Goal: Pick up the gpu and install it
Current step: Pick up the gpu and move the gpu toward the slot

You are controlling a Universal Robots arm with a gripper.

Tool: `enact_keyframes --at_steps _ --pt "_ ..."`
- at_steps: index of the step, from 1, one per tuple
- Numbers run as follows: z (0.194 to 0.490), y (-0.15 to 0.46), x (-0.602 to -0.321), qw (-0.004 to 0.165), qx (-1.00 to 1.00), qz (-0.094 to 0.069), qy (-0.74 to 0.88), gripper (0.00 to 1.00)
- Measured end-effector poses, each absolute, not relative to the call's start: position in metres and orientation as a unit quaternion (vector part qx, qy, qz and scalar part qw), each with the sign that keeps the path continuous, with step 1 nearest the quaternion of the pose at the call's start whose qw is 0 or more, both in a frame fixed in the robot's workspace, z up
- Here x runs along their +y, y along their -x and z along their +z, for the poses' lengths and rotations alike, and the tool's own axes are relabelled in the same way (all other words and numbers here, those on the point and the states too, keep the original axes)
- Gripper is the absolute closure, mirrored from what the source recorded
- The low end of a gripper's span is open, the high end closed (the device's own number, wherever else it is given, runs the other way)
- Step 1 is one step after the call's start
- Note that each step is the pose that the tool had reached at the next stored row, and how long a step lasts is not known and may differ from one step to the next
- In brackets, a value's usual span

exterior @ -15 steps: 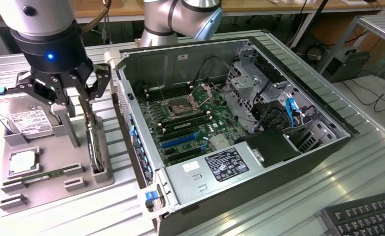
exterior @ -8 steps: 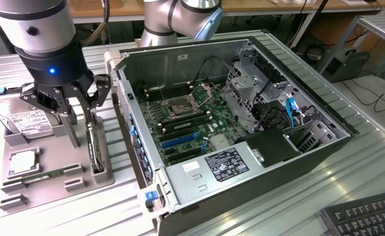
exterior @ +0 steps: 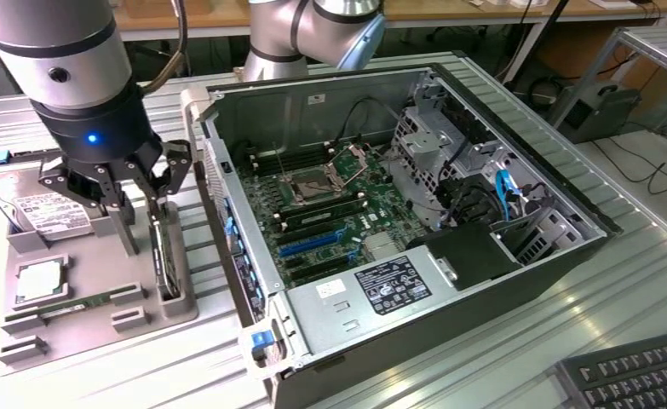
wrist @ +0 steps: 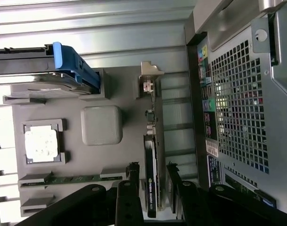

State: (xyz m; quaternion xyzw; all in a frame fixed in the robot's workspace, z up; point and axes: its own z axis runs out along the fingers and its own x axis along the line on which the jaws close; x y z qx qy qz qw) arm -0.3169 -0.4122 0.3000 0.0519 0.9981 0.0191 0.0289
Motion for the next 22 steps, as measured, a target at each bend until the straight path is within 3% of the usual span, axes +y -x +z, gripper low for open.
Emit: enact_keyframes --at_steps 22 --pt "0.26 0.314 -0.418 0.032 0.997 0.02 -0.068 0.64"
